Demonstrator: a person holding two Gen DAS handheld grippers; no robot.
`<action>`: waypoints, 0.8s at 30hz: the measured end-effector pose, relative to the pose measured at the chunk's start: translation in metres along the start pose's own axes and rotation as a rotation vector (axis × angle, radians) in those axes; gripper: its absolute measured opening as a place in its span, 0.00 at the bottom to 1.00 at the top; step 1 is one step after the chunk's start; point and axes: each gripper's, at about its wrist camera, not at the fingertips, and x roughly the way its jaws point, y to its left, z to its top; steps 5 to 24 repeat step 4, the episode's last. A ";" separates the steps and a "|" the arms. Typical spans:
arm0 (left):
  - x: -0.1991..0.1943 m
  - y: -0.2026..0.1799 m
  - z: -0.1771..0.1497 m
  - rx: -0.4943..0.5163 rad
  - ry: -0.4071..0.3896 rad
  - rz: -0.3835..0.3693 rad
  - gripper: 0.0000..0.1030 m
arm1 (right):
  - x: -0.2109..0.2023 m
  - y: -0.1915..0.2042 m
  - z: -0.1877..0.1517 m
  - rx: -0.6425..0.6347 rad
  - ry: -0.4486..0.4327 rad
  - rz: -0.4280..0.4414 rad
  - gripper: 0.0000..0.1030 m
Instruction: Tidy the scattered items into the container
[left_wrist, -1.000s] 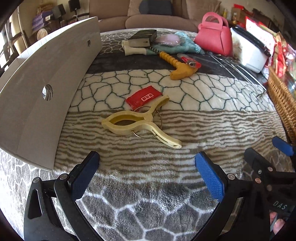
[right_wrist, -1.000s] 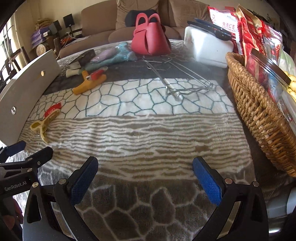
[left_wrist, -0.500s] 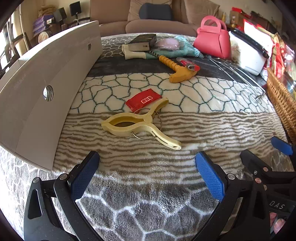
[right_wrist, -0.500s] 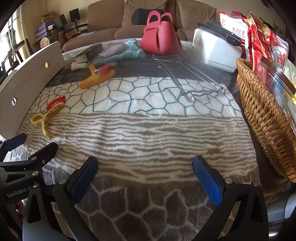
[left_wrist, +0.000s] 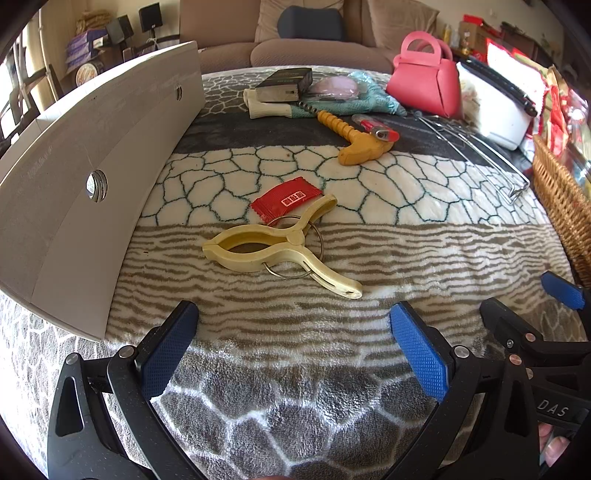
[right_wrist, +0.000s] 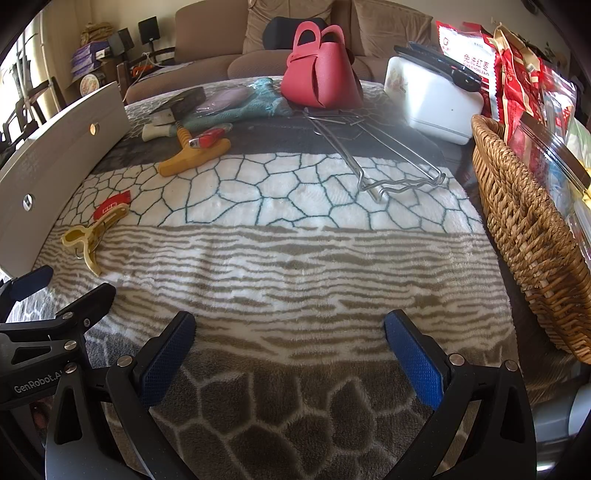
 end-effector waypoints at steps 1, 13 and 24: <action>0.000 0.000 0.000 0.000 0.000 0.000 1.00 | 0.000 0.000 0.000 0.000 0.000 0.000 1.00; 0.000 0.000 0.000 0.000 0.001 0.000 1.00 | 0.000 0.000 0.000 0.000 0.000 0.000 1.00; 0.000 0.000 0.000 0.000 0.001 0.000 1.00 | 0.000 0.000 0.000 0.000 0.000 0.000 1.00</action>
